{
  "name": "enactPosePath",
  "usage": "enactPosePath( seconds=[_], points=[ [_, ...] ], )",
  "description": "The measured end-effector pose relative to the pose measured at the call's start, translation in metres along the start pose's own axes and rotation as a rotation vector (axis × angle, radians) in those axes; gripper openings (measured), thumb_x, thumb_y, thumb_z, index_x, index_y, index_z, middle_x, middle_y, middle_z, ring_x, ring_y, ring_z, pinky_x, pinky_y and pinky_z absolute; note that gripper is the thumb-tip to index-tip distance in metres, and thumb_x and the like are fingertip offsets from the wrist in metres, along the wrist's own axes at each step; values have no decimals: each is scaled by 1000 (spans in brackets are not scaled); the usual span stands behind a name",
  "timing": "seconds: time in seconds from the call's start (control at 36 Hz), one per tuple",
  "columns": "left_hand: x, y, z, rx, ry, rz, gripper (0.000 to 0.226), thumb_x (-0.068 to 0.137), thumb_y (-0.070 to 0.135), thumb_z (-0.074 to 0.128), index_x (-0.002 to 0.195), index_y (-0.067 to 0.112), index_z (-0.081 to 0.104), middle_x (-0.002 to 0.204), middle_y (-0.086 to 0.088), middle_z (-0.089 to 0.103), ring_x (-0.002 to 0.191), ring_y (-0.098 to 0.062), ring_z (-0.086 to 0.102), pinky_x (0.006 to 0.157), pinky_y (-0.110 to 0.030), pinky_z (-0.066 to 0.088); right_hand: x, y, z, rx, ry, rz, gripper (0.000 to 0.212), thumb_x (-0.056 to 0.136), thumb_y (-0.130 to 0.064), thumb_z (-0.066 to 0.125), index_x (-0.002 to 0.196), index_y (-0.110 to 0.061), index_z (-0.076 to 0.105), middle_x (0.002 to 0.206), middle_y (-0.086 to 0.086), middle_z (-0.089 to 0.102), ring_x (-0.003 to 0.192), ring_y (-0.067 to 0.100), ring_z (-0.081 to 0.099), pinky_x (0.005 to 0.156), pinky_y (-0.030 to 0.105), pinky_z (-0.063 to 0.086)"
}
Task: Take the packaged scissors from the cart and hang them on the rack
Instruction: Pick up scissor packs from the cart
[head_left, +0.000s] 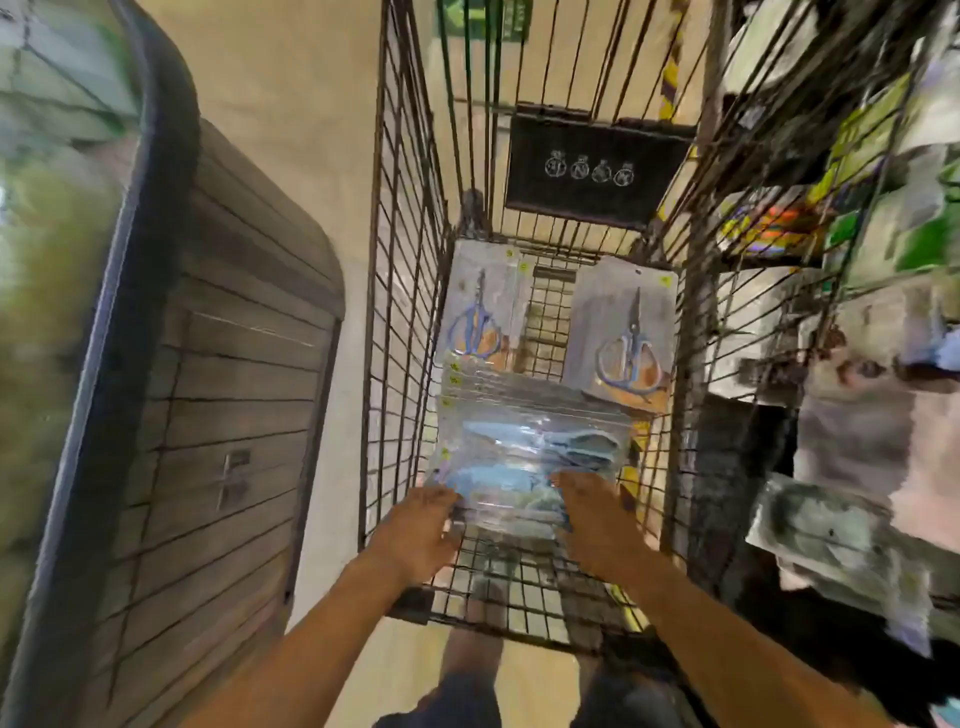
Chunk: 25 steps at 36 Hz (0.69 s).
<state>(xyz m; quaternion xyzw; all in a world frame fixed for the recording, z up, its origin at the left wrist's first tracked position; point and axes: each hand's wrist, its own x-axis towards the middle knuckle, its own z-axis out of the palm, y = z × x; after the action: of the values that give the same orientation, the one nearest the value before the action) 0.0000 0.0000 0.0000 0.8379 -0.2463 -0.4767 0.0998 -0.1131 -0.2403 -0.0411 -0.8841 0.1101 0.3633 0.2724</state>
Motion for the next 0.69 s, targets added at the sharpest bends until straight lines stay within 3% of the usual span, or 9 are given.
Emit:
enactPosePath(
  seconds=[0.11,0.39,0.44,0.53,0.61,0.69],
  points=[
    [7,-6,9,14,-8,-28,43,102,33,55,145,25,55,151,1,53,140,-22,44,115,-29,36,12,8,8,-170,18,-36,81,91,-25,59,162,-19,19,165,2,25,148,24,27,121,33,21],
    [0,1,9,-14,8,-11,41,105,31,54,145,23,56,150,4,53,143,-17,40,117,-26,34,13,5,10,-219,9,-49,82,85,-42,69,153,-16,31,150,3,37,143,25,28,118,34,29],
    [-9,8,0,-69,18,-12,33,105,28,54,136,19,62,141,1,58,136,-17,47,111,-28,39,5,2,7,-195,17,-38,81,82,-52,69,148,-16,37,147,4,39,143,26,27,119,36,28],
    [-25,21,-15,-136,17,-15,21,107,26,51,109,13,67,107,-4,65,111,-24,62,92,-34,50,-11,-7,-4,-76,23,-25,83,74,-52,77,143,-19,45,144,2,40,146,26,24,118,34,30],
    [-42,32,-27,-176,6,-21,22,108,27,49,94,19,63,90,4,59,88,-19,60,73,-29,43,-31,-17,-18,57,92,-32,79,69,-47,85,136,-17,58,138,4,49,140,28,34,109,31,35],
    [-54,39,-35,-275,-30,-74,19,105,24,53,105,14,69,107,-3,71,100,-22,65,83,-29,48,-52,-29,-35,226,170,30,77,67,-46,85,134,-24,56,125,-3,47,127,21,43,90,27,40]
  ],
)
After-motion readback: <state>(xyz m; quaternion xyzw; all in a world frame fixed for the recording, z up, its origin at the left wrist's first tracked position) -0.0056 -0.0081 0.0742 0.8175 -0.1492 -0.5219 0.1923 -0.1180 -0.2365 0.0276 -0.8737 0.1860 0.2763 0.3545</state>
